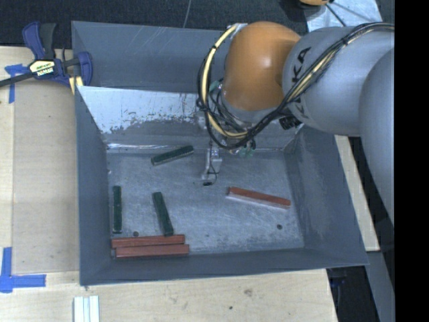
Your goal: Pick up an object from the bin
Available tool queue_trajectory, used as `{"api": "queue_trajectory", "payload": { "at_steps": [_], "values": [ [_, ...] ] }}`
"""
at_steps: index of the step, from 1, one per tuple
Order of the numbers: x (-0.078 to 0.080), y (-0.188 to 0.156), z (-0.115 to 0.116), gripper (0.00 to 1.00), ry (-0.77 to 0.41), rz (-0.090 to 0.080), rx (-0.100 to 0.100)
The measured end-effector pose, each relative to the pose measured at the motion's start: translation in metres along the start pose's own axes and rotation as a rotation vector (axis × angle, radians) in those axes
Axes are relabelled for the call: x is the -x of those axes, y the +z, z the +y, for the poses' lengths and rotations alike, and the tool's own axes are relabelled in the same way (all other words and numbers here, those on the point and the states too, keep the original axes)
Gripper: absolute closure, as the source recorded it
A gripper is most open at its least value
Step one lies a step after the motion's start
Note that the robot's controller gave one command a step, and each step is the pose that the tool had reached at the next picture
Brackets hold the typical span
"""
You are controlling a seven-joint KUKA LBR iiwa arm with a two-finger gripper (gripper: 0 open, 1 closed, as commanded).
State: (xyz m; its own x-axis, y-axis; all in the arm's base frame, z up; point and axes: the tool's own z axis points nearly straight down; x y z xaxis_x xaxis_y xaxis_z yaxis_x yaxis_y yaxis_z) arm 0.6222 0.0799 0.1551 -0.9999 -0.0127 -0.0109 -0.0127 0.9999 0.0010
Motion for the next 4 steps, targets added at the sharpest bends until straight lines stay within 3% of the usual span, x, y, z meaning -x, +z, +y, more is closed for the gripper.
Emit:
{"api": "queue_trajectory", "payload": {
  "at_steps": [1, 2, 3, 4],
  "values": [
    [-0.005, 0.046, 0.05, 0.0, 0.024, 0.008, -0.002],
    [0.003, 0.083, 0.037, 1.0, -0.17, 0.005, 0.0],
    [0.003, 0.083, 0.037, 1.0, -0.169, 0.005, 0.001],
    [-0.006, -0.05, 0.046, 1.0, -0.173, 0.007, 0.0]
  ]
}}
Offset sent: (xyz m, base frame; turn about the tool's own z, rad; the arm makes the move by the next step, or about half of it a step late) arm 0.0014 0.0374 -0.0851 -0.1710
